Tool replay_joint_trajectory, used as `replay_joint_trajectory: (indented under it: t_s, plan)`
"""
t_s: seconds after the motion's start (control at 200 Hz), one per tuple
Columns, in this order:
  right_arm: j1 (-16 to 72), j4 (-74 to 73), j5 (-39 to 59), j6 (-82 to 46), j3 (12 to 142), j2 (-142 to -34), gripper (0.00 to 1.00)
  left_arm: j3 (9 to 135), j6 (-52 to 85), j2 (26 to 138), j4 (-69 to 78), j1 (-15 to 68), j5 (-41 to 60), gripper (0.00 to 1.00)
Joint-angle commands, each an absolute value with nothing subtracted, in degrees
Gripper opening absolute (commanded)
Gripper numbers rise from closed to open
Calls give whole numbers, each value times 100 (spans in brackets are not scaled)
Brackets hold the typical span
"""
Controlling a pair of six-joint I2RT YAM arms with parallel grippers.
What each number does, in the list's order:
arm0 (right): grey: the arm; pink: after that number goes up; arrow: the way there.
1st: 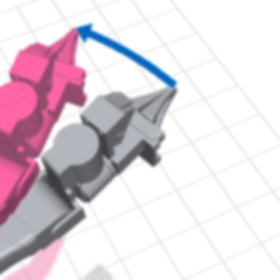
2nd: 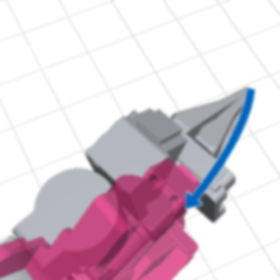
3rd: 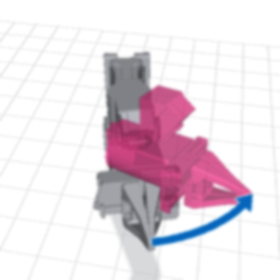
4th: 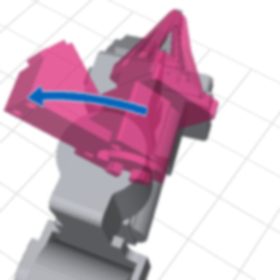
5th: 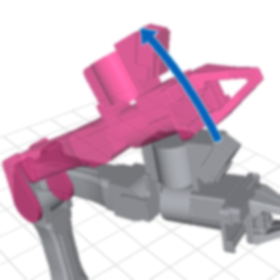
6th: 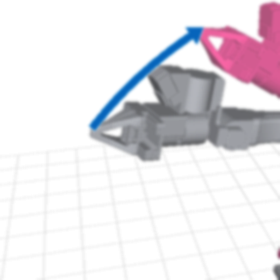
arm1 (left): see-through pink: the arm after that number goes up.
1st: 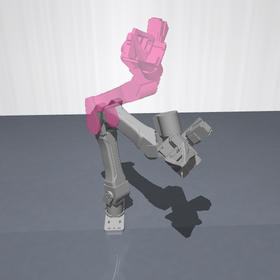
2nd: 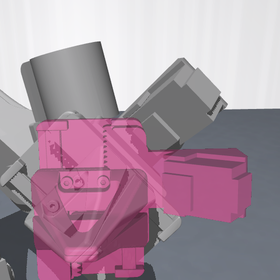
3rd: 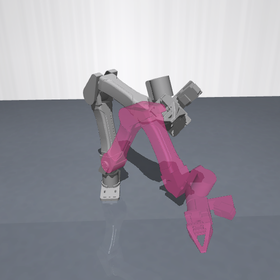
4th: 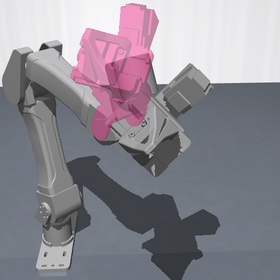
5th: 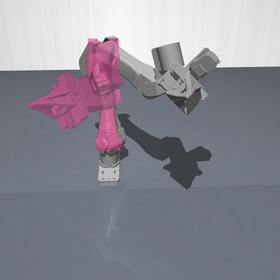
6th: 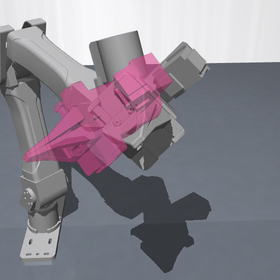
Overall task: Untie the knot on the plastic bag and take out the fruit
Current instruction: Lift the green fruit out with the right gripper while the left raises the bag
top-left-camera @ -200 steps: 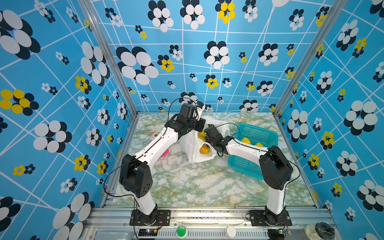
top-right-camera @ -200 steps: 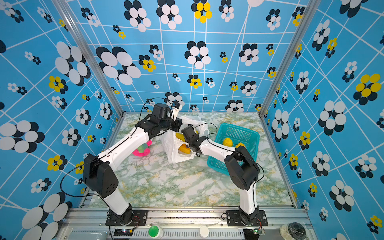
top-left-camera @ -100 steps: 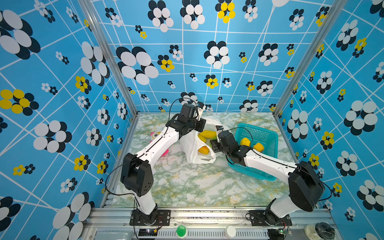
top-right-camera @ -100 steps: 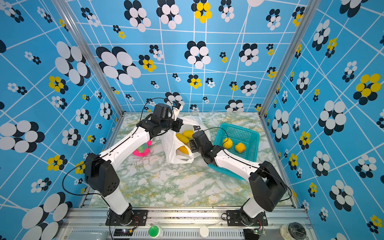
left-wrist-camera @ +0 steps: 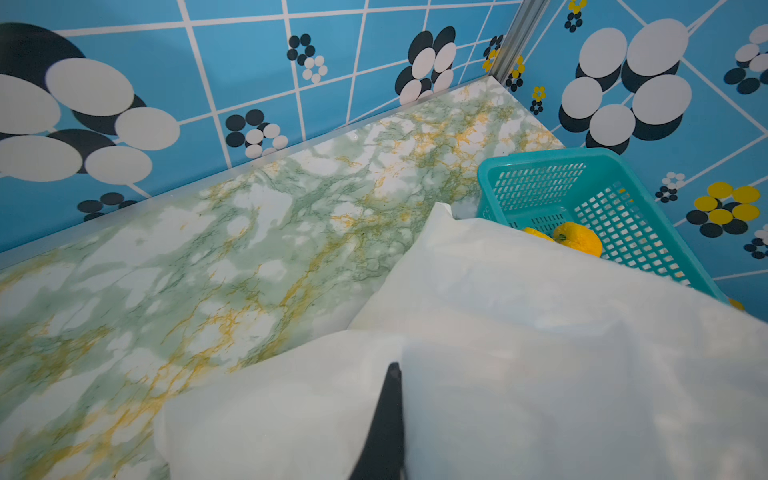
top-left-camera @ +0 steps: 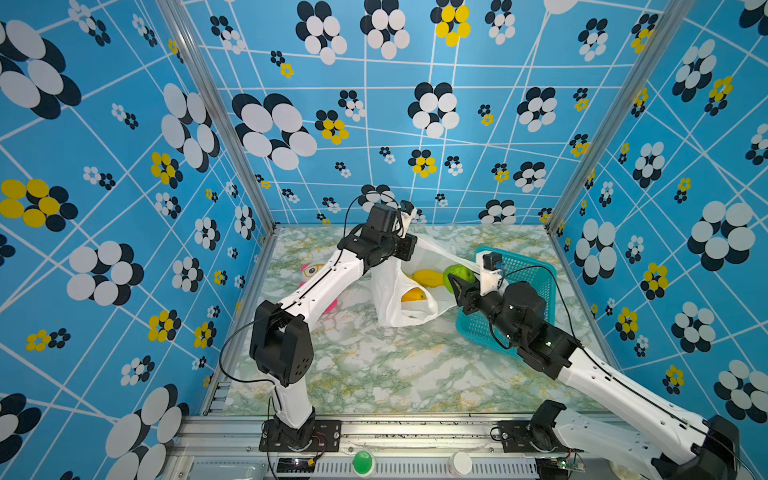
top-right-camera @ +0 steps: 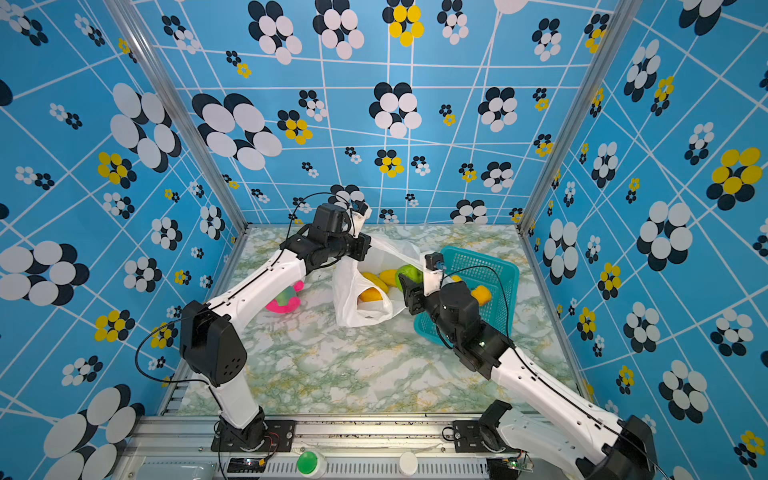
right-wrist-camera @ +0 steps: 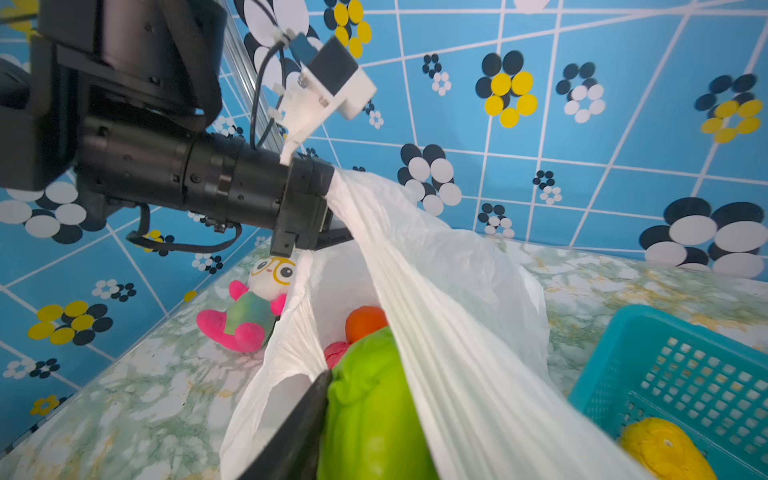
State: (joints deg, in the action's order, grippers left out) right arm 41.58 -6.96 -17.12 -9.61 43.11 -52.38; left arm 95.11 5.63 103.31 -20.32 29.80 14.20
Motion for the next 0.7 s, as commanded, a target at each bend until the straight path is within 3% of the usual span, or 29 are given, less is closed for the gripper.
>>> replay_joint_trajectory:
  t_s: [0.0,0.215,0.42,0.535,0.7]
  plan:
    - [4110,-776,-3054,-791,4051,-4731,10,9715,686,10407,-2118,2974,1280,0]
    - [4011,-988,-3361,-753,3780,-4433,10,9733,699,10395,-2042,3059,1204,0]
    - [4017,-1358,-1215,-699,3786,-4907,10,9849,716,10517,-2005,3052,1157,0]
    - [4042,-1377,-709,-755,4038,-5248,10,10052,721,10592,-1881,3054,958,0]
    - [4052,-1231,245,-803,4474,-5758,11,11912,593,11713,-2721,2941,418,0]
